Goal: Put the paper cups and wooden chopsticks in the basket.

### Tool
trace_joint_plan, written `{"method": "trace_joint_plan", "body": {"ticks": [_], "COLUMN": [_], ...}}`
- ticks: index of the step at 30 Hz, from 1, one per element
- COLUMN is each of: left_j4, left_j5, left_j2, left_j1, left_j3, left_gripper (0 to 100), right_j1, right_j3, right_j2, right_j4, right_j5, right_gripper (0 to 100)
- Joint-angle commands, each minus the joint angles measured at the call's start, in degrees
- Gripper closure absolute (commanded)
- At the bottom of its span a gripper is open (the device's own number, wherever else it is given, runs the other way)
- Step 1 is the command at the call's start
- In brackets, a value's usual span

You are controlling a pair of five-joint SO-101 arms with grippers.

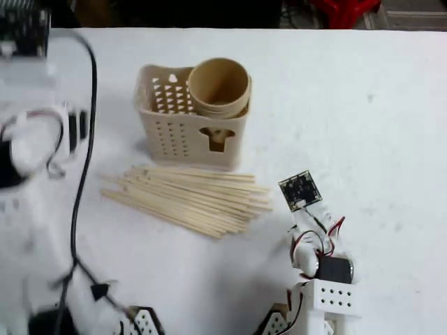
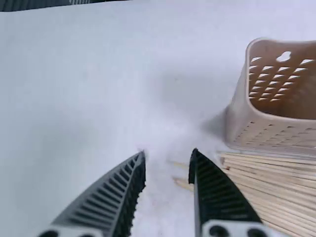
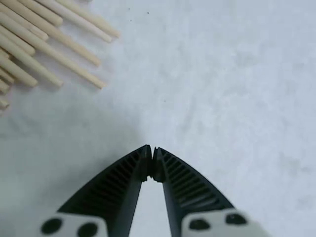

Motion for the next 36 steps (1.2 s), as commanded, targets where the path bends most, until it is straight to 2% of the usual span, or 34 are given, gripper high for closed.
{"method": "trace_joint_plan", "body": {"ticks": [1, 4, 8, 10, 16, 22, 25, 29, 36], "left_j4": [-22.42, -40.79, -55.65, -58.99, -65.14, -79.91, -79.47, -79.47, -79.47], "left_j5": [-6.95, -11.78, -13.45, -13.45, -13.8, -13.54, -13.63, -13.63, -13.63], "left_j2": [-20.09, -28.53, -33.98, -34.68, -35.03, -35.56, -35.82, -35.82, -35.82], "left_j1": [-6.29, -12.35, -17.27, -17.1, -16.75, -16.84, -16.84, -16.84, -16.84], "left_j3": [46.33, 71.56, 89.14, 93.89, 99.25, 107.52, 107.52, 107.52, 107.52], "left_gripper": [85, 85, 85, 85, 85, 85, 85, 85, 85], "right_j1": [-0.48, -0.92, -6.99, -11.82, -27.03, -36.62, -41.8, -46.9, -48.48], "right_j3": [-2.02, -6.86, -14.59, -18.11, -24.09, -34.73, -38.59, -38.86, -39.12], "right_j2": [-0.4, 0.04, 0.22, 0.22, 1.98, 20.7, 32.04, 44.35, 58.07], "right_j4": [0.66, 4.97, 11.65, 14.64, 17.63, 14.46, 11.12, -0.13, -10.86], "right_j5": [1.05, 1.05, 1.05, 0.97, 0.79, -7.3, -9.58, -9.93, -9.93], "right_gripper": [97.7, 97.6, 90.2, 86.8, 86.5, 86.5, 86.5, 86.5, 87.3]}}
